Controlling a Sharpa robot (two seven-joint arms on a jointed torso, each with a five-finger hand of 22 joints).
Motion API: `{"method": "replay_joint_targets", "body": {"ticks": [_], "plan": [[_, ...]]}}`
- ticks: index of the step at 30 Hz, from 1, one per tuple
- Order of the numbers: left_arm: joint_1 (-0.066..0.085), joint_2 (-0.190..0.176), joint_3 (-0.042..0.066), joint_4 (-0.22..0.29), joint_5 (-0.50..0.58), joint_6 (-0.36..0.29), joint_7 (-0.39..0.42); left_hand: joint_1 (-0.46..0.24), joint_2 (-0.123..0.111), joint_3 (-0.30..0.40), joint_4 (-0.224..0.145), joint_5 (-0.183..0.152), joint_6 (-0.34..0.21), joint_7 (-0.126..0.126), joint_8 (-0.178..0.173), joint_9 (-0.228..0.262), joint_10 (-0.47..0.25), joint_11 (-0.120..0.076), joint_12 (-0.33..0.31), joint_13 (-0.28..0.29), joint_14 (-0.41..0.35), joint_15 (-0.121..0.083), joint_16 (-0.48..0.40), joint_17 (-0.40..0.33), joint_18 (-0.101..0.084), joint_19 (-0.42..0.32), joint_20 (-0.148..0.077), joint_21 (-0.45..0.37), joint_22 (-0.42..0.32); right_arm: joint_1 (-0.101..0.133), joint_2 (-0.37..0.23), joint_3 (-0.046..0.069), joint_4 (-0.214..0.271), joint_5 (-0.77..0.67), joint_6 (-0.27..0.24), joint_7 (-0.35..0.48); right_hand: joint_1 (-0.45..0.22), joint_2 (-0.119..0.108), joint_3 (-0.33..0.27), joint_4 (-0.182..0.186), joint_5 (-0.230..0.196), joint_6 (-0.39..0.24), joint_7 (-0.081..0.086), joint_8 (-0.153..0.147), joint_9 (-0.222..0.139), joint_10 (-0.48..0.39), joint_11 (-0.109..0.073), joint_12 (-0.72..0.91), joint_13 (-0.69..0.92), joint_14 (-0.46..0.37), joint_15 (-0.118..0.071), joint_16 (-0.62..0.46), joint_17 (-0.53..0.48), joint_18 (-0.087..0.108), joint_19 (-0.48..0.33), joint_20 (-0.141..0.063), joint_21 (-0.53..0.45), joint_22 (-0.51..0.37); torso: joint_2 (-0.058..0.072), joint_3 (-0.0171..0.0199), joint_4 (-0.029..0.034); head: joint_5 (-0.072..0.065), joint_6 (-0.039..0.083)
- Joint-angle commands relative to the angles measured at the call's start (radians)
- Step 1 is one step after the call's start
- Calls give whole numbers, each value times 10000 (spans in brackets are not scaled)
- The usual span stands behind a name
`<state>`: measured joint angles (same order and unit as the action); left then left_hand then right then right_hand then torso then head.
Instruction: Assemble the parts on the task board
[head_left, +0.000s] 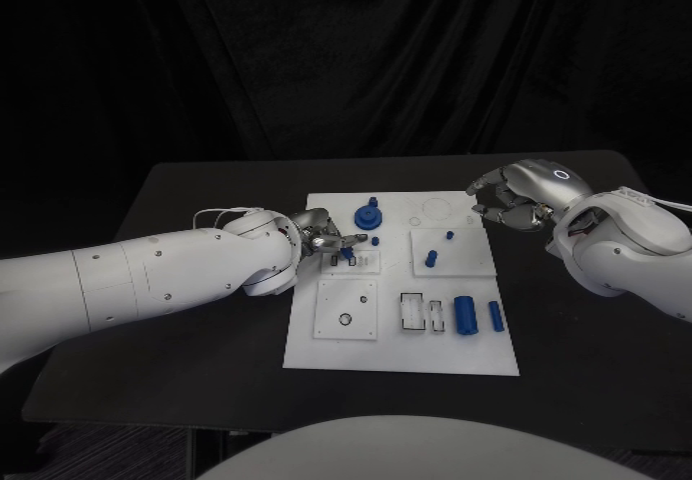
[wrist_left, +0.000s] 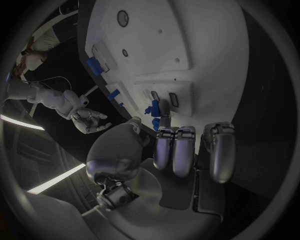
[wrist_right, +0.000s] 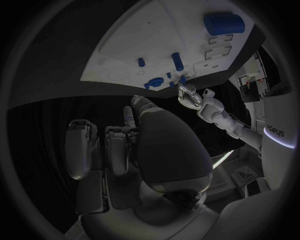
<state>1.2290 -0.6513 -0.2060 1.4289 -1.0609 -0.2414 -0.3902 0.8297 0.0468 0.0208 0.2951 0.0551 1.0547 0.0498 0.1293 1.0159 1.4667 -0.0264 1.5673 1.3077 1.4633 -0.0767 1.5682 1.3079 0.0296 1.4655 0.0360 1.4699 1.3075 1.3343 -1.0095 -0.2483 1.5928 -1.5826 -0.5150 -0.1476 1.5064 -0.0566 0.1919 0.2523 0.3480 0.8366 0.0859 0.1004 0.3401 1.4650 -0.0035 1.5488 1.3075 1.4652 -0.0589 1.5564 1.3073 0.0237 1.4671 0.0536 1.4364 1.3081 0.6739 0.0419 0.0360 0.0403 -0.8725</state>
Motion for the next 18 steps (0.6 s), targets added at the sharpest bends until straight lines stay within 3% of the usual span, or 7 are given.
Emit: {"method": "replay_joint_targets", "body": {"ticks": [1,14,18], "plan": [[-114,-21,-52,23,42,71,81,-74,79,-98,-17,-33,-27,43,-34,-8,1041,82,35,2631,1075,69,26,2629,99,99,67,-52,1510,-28,-16,6,17,-33,17,-177,-6,-81,51,26,45,78,13,-39,-17,785,-18,-30,2404,1001,-54,-35,2504,115,283,-54,-43,2156,1,2,4,-19,-2],[-184,-155,-52,181,42,-122,320,1,514,-588,-26,7,188,-43,254,445,1041,21,35,2631,1075,26,26,2629,99,106,40,-66,1536,-31,-22,6,21,-33,20,-208,-20,-72,76,50,67,99,18,-45,-30,779,-17,-37,2396,1000,-55,-38,2501,115,286,-56,-47,2156,1,-7,-1,-20,-2],[-194,-182,-52,225,42,-188,426,191,798,-1035,-24,37,69,-88,570,1203,1041,-19,35,2631,1075,-8,26,2629,100,108,5,-85,1558,-31,-29,6,22,-33,16,-220,-20,-72,76,50,67,99,18,-45,-30,779,-17,-37,2396,1000,-55,-38,2501,115,286,-56,-47,2156,0,-1,4,-33,-2]]}}
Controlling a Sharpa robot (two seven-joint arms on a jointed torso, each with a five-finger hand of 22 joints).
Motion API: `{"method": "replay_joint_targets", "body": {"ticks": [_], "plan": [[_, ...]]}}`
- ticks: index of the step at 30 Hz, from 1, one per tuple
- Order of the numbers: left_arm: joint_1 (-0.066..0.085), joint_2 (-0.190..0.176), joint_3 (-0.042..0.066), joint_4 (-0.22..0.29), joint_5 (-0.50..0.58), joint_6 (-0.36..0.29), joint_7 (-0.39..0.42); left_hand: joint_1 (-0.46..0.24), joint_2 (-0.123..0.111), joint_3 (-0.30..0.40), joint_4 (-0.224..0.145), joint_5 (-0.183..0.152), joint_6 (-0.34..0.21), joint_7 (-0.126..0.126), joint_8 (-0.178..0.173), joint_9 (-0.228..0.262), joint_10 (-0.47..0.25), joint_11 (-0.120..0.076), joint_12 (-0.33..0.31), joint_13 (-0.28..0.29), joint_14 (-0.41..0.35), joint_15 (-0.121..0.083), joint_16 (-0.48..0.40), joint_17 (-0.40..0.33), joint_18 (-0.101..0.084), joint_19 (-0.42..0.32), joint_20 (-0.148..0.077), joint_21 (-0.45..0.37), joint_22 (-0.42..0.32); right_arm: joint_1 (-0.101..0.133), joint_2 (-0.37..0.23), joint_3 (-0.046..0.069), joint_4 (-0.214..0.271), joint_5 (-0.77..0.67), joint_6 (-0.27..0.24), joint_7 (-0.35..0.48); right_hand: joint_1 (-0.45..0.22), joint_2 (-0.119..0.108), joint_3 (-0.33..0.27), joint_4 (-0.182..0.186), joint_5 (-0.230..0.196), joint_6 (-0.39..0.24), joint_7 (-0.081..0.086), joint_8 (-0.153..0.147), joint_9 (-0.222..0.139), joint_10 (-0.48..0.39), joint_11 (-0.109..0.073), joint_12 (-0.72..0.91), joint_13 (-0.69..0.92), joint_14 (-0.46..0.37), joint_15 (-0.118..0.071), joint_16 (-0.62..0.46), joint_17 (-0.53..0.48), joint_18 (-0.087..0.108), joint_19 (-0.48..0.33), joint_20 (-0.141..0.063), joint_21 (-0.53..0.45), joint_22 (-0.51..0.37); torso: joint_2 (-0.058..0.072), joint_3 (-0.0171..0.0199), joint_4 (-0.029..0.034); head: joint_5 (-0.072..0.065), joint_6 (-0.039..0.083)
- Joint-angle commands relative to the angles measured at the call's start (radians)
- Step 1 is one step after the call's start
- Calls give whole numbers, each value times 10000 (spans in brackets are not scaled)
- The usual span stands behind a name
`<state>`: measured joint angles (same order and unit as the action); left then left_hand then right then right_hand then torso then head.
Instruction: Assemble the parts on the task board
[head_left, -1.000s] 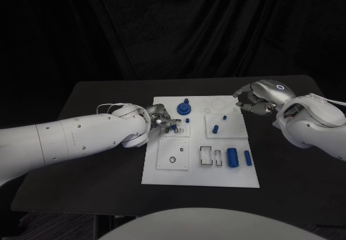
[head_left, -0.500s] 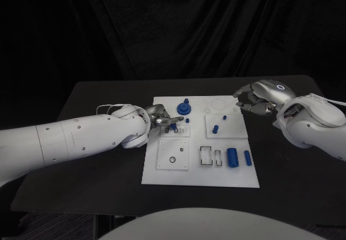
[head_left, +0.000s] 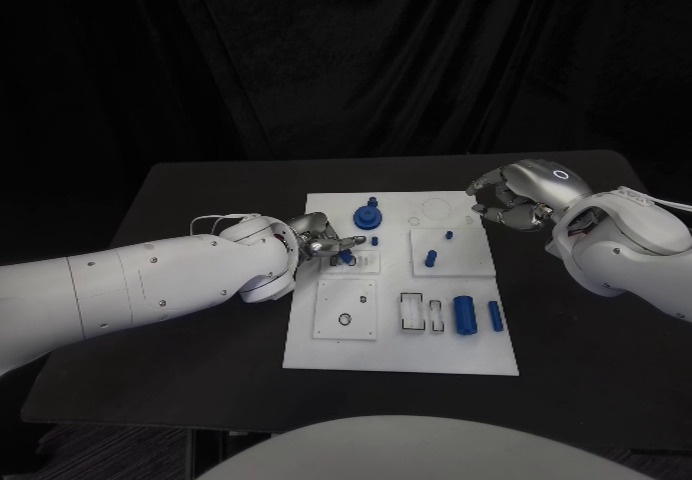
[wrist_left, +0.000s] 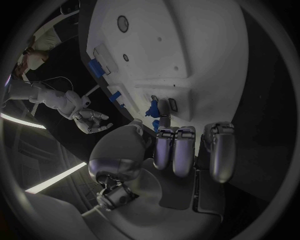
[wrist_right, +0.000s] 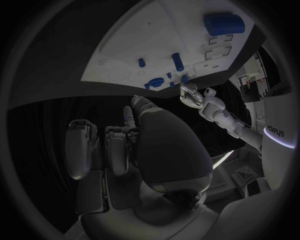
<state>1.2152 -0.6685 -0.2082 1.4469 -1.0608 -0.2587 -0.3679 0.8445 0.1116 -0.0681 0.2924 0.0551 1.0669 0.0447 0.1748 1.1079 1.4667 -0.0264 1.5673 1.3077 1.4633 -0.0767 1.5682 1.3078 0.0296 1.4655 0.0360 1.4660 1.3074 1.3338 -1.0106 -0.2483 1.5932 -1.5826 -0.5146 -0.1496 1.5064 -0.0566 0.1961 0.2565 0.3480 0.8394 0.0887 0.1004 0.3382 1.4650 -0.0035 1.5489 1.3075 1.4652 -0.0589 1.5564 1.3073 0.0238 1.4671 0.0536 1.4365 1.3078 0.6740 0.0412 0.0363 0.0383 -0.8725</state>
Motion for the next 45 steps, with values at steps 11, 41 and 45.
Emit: {"method": "replay_joint_targets", "body": {"ticks": [11,41,45], "plan": [[-72,-43,-30,84,41,-42,251,382,533,-749,-6,222,-221,-113,612,1510,1041,-82,35,2631,1075,-60,26,2630,98,121,-48,-67,1600,-27,-21,6,22,-33,23,-222,-45,-45,51,38,86,78,-5,-49,-18,777,-14,-42,2393,999,-55,-43,2497,115,286,-56,-51,2158,-3,11,-11,-13,-2],[-104,-208,-29,434,41,-17,546,1400,1030,-1071,-36,1674,104,-204,353,1450,1041,-155,35,2631,1075,-115,26,2630,83,167,-97,-55,1698,-27,-84,6,61,-33,31,-245,-98,8,81,100,133,87,-1,-59,-32,767,-10,-52,2382,998,-52,-49,2492,119,281,-55,-68,2154,0,5,-4,23,-2],[-105,-240,-29,484,41,78,431,1790,1001,-1009,-78,1899,167,-236,313,1441,1041,-183,35,2631,1075,-140,26,2630,80,178,-122,-51,1718,-27,-84,6,60,-33,29,-245,-106,18,87,110,143,90,0,-60,-34,766,-10,-54,2380,999,-52,-46,2495,119,281,-55,-70,2153,1,4,-3,29,-2]]}}
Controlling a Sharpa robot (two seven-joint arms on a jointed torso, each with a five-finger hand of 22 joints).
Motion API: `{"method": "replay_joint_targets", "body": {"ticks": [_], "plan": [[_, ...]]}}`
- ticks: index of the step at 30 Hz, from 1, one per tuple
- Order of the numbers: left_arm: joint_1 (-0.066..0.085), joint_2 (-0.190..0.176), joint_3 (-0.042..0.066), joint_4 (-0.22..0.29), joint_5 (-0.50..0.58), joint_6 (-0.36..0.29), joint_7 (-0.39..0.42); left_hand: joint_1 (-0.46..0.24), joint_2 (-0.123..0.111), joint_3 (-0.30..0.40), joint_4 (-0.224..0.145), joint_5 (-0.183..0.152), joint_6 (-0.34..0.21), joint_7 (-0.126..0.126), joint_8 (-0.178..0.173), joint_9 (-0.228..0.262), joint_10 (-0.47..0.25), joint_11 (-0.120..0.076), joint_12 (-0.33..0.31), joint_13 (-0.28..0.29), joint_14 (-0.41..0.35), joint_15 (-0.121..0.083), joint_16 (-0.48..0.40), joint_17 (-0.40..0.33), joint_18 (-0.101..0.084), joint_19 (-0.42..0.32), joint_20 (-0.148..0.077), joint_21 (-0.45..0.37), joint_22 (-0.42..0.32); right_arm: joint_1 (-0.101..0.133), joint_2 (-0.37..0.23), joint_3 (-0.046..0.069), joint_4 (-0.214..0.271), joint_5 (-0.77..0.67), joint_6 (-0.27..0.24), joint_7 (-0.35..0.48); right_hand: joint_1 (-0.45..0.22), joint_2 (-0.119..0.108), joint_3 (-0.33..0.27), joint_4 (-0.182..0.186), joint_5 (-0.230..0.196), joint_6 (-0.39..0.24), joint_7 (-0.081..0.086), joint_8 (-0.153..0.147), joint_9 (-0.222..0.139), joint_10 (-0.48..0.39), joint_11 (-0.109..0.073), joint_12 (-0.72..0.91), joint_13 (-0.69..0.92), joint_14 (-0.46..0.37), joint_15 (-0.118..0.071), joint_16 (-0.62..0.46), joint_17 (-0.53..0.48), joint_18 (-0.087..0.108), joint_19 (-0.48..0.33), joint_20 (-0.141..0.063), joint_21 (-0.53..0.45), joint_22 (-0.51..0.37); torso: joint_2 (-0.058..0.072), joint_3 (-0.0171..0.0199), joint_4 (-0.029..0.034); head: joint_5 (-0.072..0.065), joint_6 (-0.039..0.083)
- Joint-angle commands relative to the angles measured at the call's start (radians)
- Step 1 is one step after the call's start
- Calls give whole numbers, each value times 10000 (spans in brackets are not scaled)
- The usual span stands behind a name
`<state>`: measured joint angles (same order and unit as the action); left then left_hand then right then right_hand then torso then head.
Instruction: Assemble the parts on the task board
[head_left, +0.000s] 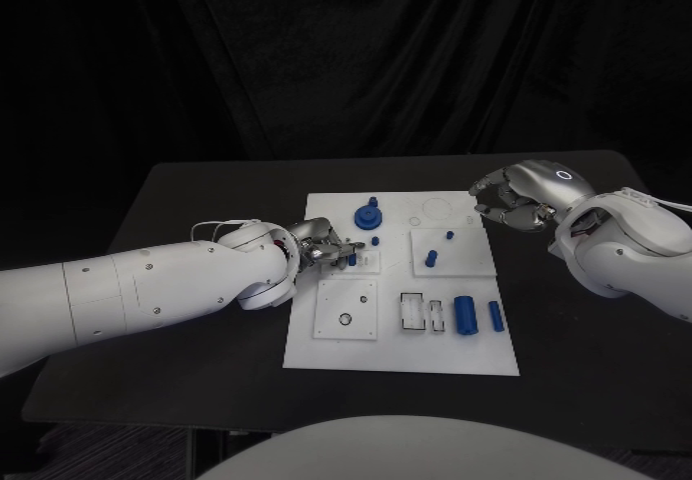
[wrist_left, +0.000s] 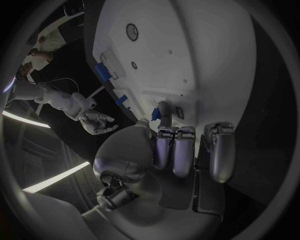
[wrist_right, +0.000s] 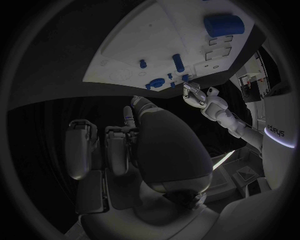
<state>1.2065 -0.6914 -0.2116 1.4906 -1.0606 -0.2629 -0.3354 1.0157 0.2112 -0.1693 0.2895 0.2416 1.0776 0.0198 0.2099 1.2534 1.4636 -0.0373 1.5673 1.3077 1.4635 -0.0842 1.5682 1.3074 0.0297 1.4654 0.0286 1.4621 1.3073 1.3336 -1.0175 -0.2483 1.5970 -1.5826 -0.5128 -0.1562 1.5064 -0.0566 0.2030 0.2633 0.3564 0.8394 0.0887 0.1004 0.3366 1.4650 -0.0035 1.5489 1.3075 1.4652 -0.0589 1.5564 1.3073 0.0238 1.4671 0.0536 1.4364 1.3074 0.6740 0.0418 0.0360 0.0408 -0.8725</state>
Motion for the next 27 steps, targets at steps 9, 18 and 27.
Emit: {"method": "replay_joint_targets", "body": {"ticks": [9,18,27], "plan": [[-21,-62,5,70,39,274,-138,251,-16,40,-65,123,114,-7,-42,-11,1072,-90,35,2631,1073,-77,26,2634,80,179,-61,-18,1723,-24,-16,6,16,-33,24,-192,-118,24,21,52,68,92,1,-61,-20,766,-9,-55,2380,998,-52,-48,2493,118,283,-55,-68,2158,-4,-3,5,2,-2],[-22,-122,5,104,39,98,-277,384,-70,53,-62,115,191,-29,-35,-4,1072,-111,35,2631,1073,-97,26,2634,75,196,-76,-4,1742,-25,-25,6,19,-33,40,-204,-145,31,22,76,82,105,5,-59,-23,767,-7,-54,2381,998,-51,-50,2491,122,275,-55,-85,2152,-6,-3,-3,29,-2],[-14,-463,7,499,39,-976,267,-315,-259,-786,24,-1719,71,47,-210,61,1072,-60,35,2631,1073,-76,26,2634,67,228,-72,-10,1787,-25,-50,6,26,-32,-10,-209,-157,31,21,85,88,109,5,-58,-24,762,-7,-59,2376,998,-50,-50,2491,120,280,-55,-77,2155,-3,-1,-8,85,-2]]}}
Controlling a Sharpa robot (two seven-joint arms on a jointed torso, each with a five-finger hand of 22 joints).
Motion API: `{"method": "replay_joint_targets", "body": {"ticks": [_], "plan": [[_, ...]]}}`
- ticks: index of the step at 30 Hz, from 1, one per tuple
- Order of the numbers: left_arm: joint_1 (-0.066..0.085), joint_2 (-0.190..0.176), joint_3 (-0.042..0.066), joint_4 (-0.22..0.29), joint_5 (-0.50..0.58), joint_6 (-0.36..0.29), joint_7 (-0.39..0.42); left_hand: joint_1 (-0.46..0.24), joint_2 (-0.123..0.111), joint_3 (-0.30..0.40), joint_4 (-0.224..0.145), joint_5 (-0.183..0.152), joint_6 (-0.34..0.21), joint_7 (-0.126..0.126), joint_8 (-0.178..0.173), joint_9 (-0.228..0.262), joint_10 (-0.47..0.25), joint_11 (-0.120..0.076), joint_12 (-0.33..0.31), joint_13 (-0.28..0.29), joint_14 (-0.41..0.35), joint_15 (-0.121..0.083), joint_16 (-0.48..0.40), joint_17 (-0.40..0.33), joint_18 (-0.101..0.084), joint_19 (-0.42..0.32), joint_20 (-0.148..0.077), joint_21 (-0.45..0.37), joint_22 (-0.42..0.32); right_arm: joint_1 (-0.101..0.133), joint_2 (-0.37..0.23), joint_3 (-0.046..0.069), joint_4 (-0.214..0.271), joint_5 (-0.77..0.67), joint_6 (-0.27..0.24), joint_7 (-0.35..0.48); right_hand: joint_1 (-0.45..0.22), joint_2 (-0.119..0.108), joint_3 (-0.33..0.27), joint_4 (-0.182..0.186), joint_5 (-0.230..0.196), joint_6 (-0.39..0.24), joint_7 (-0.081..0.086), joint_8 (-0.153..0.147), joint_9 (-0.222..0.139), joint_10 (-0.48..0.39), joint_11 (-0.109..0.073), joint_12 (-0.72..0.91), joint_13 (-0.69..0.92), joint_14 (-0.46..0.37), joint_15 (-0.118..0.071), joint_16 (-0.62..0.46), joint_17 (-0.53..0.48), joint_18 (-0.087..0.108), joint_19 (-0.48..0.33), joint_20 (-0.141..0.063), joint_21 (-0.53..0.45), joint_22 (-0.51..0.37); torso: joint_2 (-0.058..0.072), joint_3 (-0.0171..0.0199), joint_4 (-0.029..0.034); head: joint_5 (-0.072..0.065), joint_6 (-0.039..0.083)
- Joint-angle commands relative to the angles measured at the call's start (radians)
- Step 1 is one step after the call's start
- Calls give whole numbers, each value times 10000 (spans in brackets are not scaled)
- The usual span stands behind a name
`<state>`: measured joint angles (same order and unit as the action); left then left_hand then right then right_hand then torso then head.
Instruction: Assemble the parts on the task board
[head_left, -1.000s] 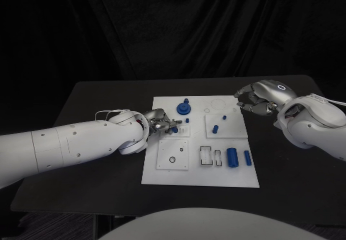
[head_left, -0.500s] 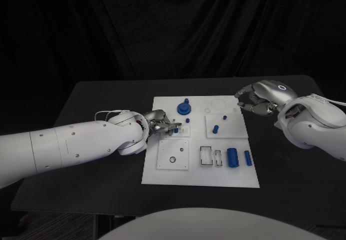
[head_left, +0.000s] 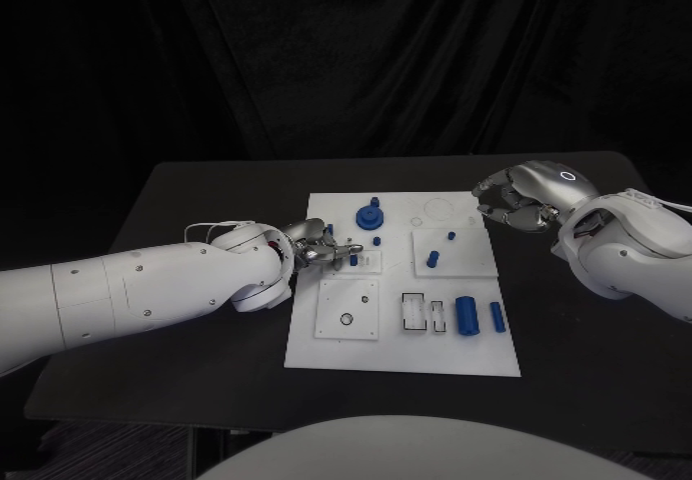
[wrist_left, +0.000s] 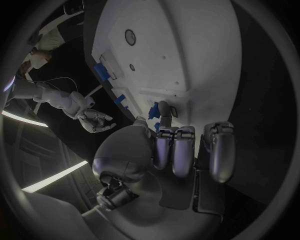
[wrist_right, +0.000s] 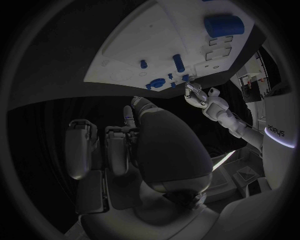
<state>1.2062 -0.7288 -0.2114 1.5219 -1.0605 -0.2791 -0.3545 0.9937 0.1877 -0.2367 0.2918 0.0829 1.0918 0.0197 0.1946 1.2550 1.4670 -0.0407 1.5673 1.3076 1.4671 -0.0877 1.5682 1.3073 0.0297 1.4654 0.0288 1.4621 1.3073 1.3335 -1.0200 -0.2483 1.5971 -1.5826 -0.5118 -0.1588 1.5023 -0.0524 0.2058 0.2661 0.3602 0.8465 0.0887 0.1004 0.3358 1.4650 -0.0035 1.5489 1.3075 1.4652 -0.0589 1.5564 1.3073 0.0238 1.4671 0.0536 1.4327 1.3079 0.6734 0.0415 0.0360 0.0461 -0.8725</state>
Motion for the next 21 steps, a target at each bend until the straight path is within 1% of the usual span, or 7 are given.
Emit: {"method": "replay_joint_targets", "body": {"ticks": [1,5,6,8,12,17,21], "plan": [[3,-166,6,290,38,-976,560,-98,-33,-135,0,-136,-89,52,-60,53,1038,-24,35,2631,1037,-38,26,2635,66,229,-73,-10,1789,-24,-29,6,23,-32,-23,-189,-115,-11,-7,57,49,38,6,-59,-16,762,-7,-59,2376,998,-51,-50,2491,120,280,-55,-39,2150,4,2,-7,37,-2],[178,-389,7,598,38,-1354,839,287,-4,-265,-12,421,-434,109,-16,394,1038,29,35,2631,1037,9,26,2635,63,241,-33,-10,1810,-23,-28,6,14,-32,-28,-216,-129,-13,-9,68,58,39,4,-60,-18,765,-6,-56,2379,999,-50,-46,2494,119,283,-54,-36,2151,-4,2,-6,51,-2],[255,-424,7,648,38,-1358,866,601,27,-247,-56,970,-583,115,27,581,1038,42,35,2631,1037,15,26,2635,62,242,-20,-12,1819,-23,-28,6,14,-32,-29,-221,-129,-13,-9,68,58,39,4,-60,-18,765,-6,-56,2379,999,-50,-46,2494,119,283,-54,-36,2151,-6,7,-5,67,-2],[441,-475,7,717,38,-1225,850,1024,38,-190,-54,1451,-709,115,72,747,1038,47,35,2631,1037,21,26,2635,65,240,-12,-21,1824,-22,-29,6,17,-32,-35,-228,-138,-14,-10,75,63,40,4,-61,-19,764,-6,-57,2377,999,-50,-45,2495,118,286,-54,-32,2153,-11,14,-8,77,-2],[957,-485,7,686,39,-421,610,1507,61,-133,-52,1648,-923,154,91,791,1038,75,35,2631,1037,55,26,2635,85,185,15,-101,1790,-21,-16,6,16,-32,-44,-243,-138,-14,-10,75,63,40,4,-61,-19,764,-6,-57,2377,999,-50,-45,2495,118,286,-54,-32,2153,-26,33,-21,85,-2],[1617,-227,8,172,39,1341,145,2001,161,19,-65,1680,-990,179,134,780,1038,101,35,2631,1037,90,26,2635,99,135,50,-165,1773,-20,15,7,-1,-32,-70,-260,-146,-11,-9,82,70,40,2,-63,-21,762,-7,-60,2375,998,-50,-50,2491,119,283,-54,-38,2151,-41,56,-42,109,-2],[1897,191,8,-516,39,2220,-106,2626,218,323,-221,1210,-1070,182,137,762,1038,111,35,2631,1037,105,26,2635,99,120,66,-177,1795,-19,62,7,-4,-32,-102,-272,-146,-3,-2,86,79,45,-1,-62,-22,764,-9,-57,2377,999,-50,-49,2492,121,279,-54,-46,2148,-28,49,-45,104,-2]]}}
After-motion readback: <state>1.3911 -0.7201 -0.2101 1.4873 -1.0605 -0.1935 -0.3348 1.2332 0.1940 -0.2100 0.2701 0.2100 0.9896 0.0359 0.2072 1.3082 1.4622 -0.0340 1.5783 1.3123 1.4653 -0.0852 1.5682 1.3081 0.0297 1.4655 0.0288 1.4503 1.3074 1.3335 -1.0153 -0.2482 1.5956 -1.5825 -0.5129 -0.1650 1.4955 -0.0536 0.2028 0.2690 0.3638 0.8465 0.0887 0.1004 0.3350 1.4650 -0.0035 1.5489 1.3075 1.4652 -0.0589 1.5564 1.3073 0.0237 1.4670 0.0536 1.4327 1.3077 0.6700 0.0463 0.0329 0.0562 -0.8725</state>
